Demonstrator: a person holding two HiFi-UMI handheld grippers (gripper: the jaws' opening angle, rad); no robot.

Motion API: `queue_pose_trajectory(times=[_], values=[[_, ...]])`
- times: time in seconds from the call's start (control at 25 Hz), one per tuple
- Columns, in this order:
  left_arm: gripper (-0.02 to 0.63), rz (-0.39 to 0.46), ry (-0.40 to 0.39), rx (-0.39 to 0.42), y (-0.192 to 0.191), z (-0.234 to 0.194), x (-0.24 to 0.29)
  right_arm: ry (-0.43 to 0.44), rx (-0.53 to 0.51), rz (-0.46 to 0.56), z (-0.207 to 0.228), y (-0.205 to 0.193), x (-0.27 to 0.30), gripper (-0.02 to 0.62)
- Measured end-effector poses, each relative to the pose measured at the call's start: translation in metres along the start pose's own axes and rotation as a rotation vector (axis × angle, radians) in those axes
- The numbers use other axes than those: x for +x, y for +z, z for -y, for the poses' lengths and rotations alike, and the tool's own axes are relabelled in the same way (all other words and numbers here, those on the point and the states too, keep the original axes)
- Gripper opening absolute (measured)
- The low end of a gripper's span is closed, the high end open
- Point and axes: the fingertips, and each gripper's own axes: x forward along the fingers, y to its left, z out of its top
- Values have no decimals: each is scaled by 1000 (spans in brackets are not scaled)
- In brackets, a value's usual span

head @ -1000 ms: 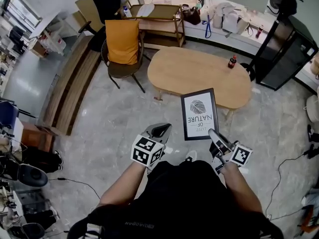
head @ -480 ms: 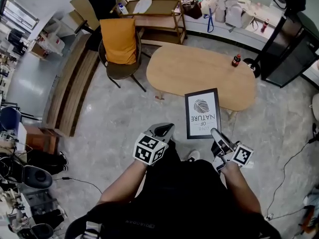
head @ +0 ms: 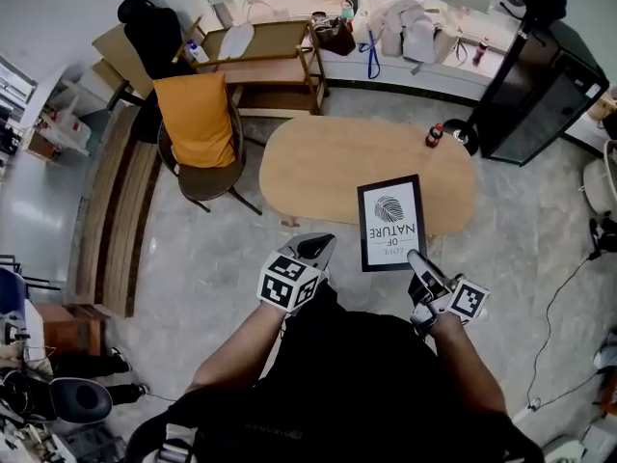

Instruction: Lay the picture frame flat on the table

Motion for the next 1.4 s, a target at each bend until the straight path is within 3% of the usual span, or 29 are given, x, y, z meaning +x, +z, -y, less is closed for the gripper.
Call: queue_pose_trajectory(times=[0.28, 0.6, 0.8, 1.2, 1.4], values=[[5, -12, -98, 66, 52, -76, 27, -93, -21, 76, 4, 28, 67, 41], [5, -56, -133, 72, 59, -156, 49, -178, 14, 129, 56, 45, 139, 41], [5, -96, -116, 22, 50, -188, 65, -372, 78, 99, 144, 55, 167, 41], [5, -193, -36, -84, 43, -219, 112, -495, 182, 5, 333, 81, 262, 41], [5, -266, 39, -142, 31, -236, 125, -466, 209, -8, 403, 99, 307, 43]])
